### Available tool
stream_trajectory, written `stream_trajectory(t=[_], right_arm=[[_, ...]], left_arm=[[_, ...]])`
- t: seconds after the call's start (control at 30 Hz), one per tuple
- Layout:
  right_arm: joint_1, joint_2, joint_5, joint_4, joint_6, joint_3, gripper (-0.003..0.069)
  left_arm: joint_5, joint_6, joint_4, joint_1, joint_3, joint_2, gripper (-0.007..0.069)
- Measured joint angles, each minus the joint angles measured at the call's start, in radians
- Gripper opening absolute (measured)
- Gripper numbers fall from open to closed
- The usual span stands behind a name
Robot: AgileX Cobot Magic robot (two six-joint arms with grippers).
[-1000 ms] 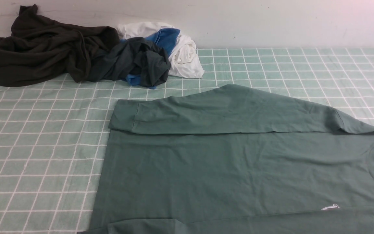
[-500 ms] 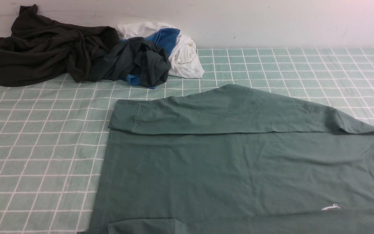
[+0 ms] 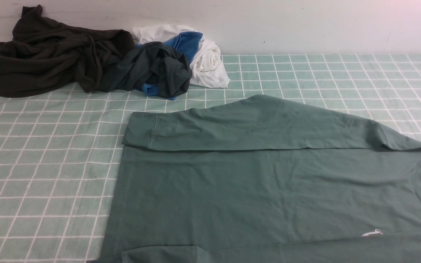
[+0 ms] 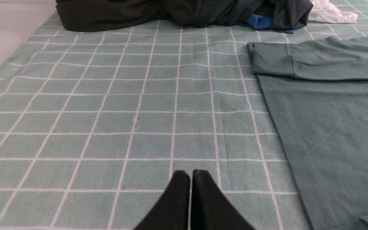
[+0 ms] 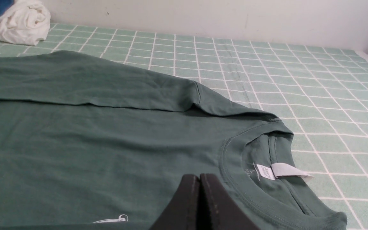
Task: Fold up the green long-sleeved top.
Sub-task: Use the left arm to clamp the cuff closest to it
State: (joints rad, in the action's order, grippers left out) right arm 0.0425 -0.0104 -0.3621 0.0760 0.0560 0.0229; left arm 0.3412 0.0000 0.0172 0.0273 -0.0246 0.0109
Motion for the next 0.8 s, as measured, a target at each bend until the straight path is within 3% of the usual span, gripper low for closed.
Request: stream_trajectory(t=[0.1, 0.2, 0.33, 0.43, 0.5, 0.63, 0.8], right_arm=[[0.0, 0.0, 0.0, -0.047, 0.0, 0.0, -0.0013], [0.0, 0.0, 0.0, -0.112, 0.002, 0.0, -0.0013], [0.0, 0.0, 0.0, -0.301, 0.037, 0.0, -0.0013], [0.0, 0.0, 0.005, -0.537, 0.117, 0.002, -0.0013], [0.0, 0.0, 0.018, -0.703, 0.162, 0.002, -0.0013], [0.0, 0.0, 0.061, -0.913, 0.173, 0.002, -0.0013], [0.0, 0.0, 0.079, -0.962, 0.139, 0.002, -0.0013]], left_arm=[[0.0, -0.014, 0.005, 0.0, 0.0, 0.0, -0.0003], [0.001, -0.072, 0.086, 0.0, 0.0, 0.0, -0.0003], [0.007, -0.277, 0.433, 0.0, -0.004, 0.0, -0.0003], [0.014, -0.371, 0.637, 0.0, -0.004, 0.0, -0.0003], [0.024, -0.391, 0.688, 0.0, -0.004, 0.0, -0.0003], [0.027, -0.399, 0.712, 0.0, -0.004, 0.0, -0.0003], [0.03, -0.332, 0.717, 0.0, 0.001, 0.0, -0.0003]])
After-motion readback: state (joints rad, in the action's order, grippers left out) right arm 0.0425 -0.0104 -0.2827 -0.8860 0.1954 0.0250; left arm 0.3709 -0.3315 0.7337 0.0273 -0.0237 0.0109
